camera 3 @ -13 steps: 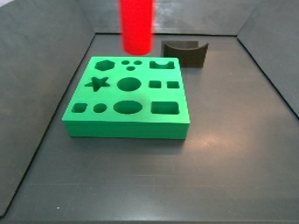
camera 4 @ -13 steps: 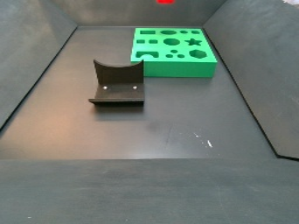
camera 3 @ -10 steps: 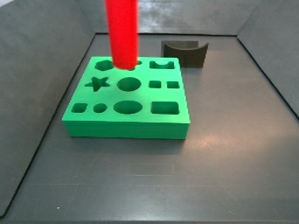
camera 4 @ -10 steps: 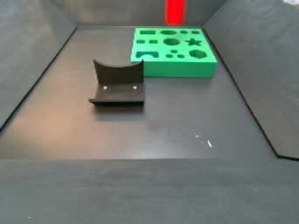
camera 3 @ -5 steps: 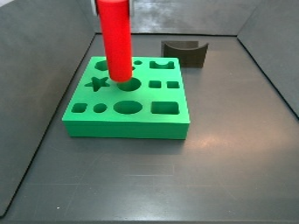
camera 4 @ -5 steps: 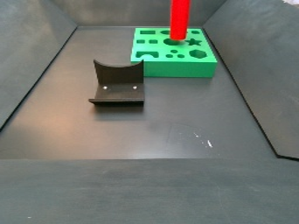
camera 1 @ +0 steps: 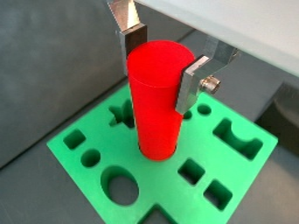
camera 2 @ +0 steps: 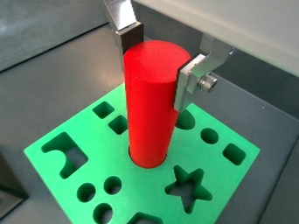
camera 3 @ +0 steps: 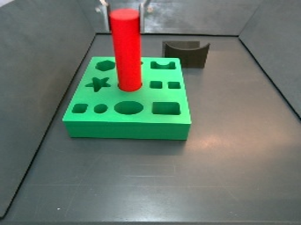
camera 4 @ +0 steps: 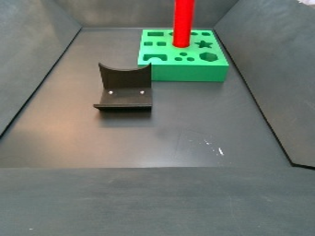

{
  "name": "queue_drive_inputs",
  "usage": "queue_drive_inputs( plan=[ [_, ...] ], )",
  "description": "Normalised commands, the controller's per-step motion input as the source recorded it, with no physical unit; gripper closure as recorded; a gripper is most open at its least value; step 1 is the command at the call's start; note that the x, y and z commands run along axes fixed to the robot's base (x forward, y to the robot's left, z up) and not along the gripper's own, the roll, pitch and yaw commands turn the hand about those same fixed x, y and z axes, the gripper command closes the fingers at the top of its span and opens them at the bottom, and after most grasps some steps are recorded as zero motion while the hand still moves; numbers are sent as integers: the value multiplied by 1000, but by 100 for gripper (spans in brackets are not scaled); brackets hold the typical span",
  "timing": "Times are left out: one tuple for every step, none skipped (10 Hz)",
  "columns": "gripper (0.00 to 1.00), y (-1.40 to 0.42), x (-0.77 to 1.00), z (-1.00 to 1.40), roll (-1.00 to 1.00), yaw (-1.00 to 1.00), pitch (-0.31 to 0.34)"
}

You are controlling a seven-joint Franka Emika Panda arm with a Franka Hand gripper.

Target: Insert the round object.

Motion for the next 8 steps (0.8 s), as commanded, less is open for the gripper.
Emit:
queue_drive_inputs(
  plan=[
    [100,-40,206,-269,-373,-126,-101],
    [100,-131,214,-237,-317,-94,-86],
    [100,-149,169,-217,-216,-63,-60],
    [100,-200,74,-257,-171,-54,-90],
    [100,-91,57,-266,-147,-40,-101],
    [100,-83,60,-306,-133,-14,-104],
    [100,-14,71,-251,-74,-14,-64],
    [100,0,0,0,0,0,20]
  ],
)
